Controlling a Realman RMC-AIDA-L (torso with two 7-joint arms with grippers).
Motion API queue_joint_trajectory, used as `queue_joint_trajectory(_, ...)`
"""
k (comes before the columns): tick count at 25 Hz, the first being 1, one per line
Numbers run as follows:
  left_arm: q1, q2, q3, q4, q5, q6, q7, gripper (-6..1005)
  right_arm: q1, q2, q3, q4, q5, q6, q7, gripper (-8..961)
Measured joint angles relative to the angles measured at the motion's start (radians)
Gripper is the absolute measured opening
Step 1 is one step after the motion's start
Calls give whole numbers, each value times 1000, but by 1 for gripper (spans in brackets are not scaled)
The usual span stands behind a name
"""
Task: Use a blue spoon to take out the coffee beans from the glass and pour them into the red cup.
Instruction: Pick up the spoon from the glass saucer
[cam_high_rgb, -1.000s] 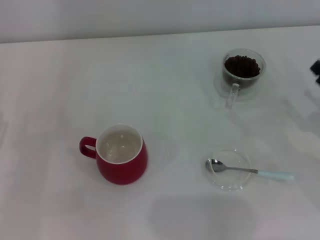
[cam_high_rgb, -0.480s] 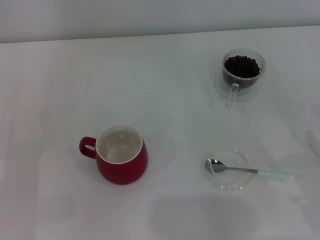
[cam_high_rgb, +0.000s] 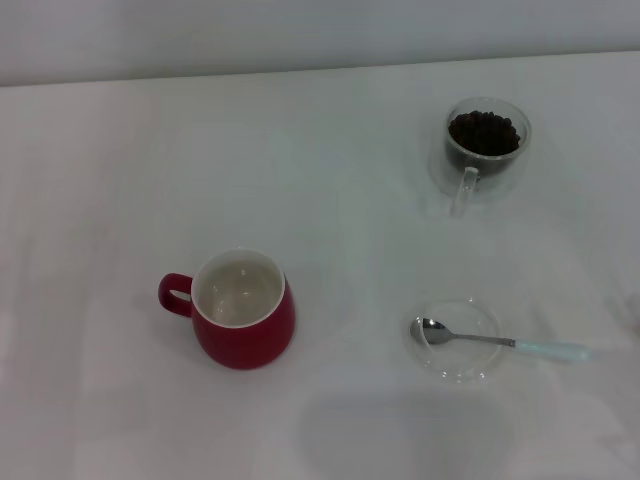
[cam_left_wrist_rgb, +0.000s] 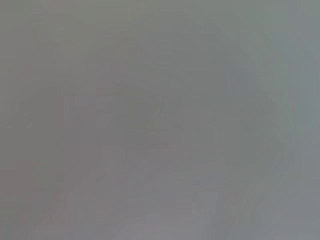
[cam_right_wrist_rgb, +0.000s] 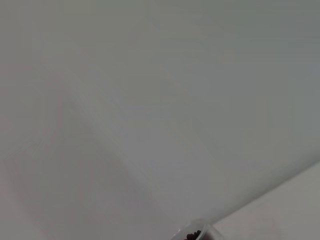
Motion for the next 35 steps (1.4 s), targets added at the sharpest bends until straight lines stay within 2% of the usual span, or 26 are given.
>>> queue_joint_trajectory(8,-18,1,0,0,0,-11,0,833,0,-6,-48,63,-2,-47,62,866)
queue_joint_trajectory(16,-40,1,0,0,0,-17,0,834,60,-51,-230,83,-4,-23,157,863)
queue_joint_trajectory(22,-49,1,0,0,0,-37,1,834,100,-48,-260,102,-4,30,202,859)
queue_joint_trajectory(27,-57,1,0,0,0,-39,1,834,123,-59,-332,103,-6,33,259,858)
queue_joint_trajectory(35,-67,1,0,0,0,-39,1,834,139,-61,-370,112,-10,39,283,856)
